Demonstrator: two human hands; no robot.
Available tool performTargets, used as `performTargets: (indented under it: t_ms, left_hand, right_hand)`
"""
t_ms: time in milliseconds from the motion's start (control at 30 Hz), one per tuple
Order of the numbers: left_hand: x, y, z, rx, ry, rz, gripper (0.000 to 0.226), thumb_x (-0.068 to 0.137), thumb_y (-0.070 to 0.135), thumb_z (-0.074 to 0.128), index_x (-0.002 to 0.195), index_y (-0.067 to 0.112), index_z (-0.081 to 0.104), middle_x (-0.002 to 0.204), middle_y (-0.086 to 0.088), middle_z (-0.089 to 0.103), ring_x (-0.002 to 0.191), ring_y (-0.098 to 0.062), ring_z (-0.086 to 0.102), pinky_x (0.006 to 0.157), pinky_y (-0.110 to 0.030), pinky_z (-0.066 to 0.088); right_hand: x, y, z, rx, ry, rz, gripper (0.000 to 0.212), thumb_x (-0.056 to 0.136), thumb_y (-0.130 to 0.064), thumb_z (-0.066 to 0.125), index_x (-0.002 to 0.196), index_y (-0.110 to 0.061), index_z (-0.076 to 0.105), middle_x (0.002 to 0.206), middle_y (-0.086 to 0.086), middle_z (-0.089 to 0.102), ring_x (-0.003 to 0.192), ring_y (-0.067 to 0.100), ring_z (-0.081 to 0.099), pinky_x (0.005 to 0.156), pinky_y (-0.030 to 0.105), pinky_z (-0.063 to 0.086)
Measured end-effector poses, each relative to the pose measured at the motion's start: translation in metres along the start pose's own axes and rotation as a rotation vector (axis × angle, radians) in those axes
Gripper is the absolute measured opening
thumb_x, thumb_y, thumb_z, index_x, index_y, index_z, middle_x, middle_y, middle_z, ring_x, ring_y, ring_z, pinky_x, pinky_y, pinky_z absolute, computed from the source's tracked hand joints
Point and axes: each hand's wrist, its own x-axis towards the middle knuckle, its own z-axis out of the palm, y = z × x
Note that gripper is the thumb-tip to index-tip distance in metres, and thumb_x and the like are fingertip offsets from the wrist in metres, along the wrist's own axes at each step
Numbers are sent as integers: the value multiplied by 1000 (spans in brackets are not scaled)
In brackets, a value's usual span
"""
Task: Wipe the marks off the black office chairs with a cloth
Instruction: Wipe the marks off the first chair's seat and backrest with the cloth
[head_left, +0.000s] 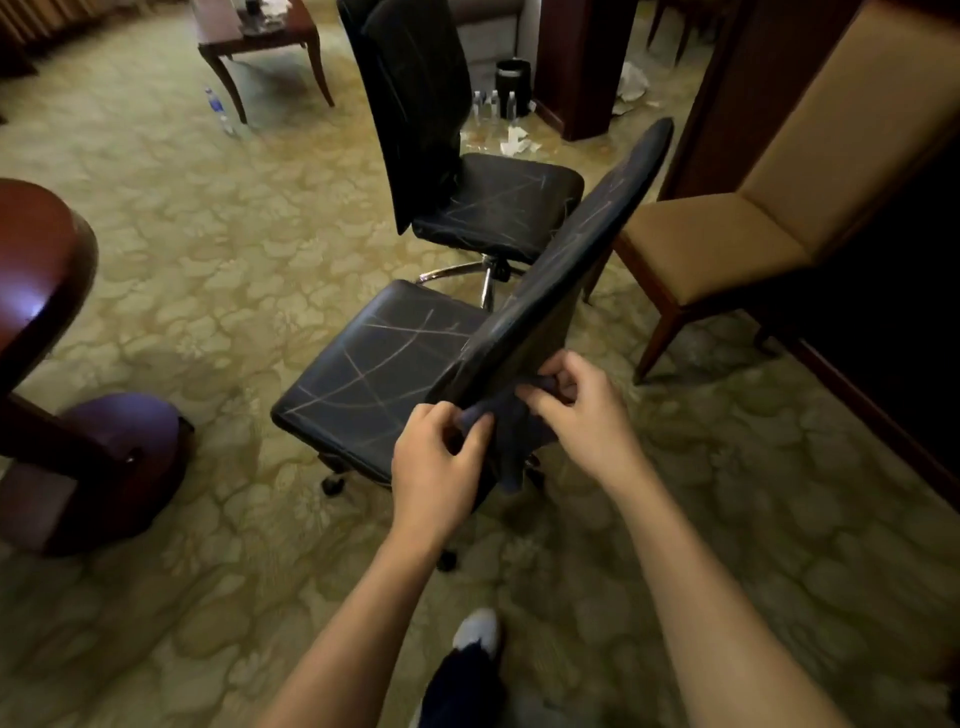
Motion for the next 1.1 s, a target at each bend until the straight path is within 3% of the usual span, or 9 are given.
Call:
performTargets:
  t_ms: [100, 233, 400, 633, 933, 1100]
  left_hand:
    - [2, 15, 7, 12, 39, 7, 25, 89, 41, 67, 75, 25, 55, 75, 6, 58, 72, -11, 57, 63, -38, 48]
    - [8, 40, 18, 27, 111, 49, 26, 88, 37, 70, 73, 24, 53, 69, 8, 54, 65, -7, 53, 56, -32, 43]
    - [12, 52, 46, -41, 188, 9, 26, 87, 28, 72, 75, 19, 52, 75, 8, 51, 67, -10, 54, 58, -36, 46]
    - [18, 70, 75, -23, 223, -15, 23, 87, 26, 71, 76, 17, 54, 75, 9, 51, 67, -11, 54, 57, -31, 44]
    - [32, 106, 122, -9, 324, -54, 19, 90, 31, 64, 78, 19, 55, 79, 13, 51, 72, -8, 55, 59, -17, 40]
    - [46, 122, 161, 53, 502, -129, 17, 89, 30, 65, 80, 19, 57, 79, 7, 54, 72, -12, 57, 58, -31, 46]
  right_hand:
    - [10, -5, -17, -40, -18, -5, 17, 85, -29, 73, 92, -19, 61, 82, -3, 66, 81, 13, 65, 75, 41, 56]
    - [32, -10, -39, -91, -85, -43, 12, 87, -23, 72, 90, -22, 60, 82, -9, 65, 81, 2, 62, 71, 23, 53]
    - [63, -1, -63, -61, -245, -53, 13, 87, -20, 72, 97, -20, 64, 90, -9, 69, 88, -1, 65, 75, 18, 54]
    - [104, 8, -93, -120, -434, -90, 22, 85, -26, 73, 105, -21, 67, 95, -6, 71, 91, 5, 67, 82, 36, 58]
    - [156, 30, -129, -89, -562, -214, 19, 86, -24, 73, 104, -20, 67, 96, -10, 70, 92, 0, 66, 79, 24, 57]
    - [196, 53, -135, -24, -607, -360, 15, 85, -25, 73, 98, -23, 65, 93, -12, 67, 87, 1, 64, 76, 28, 57]
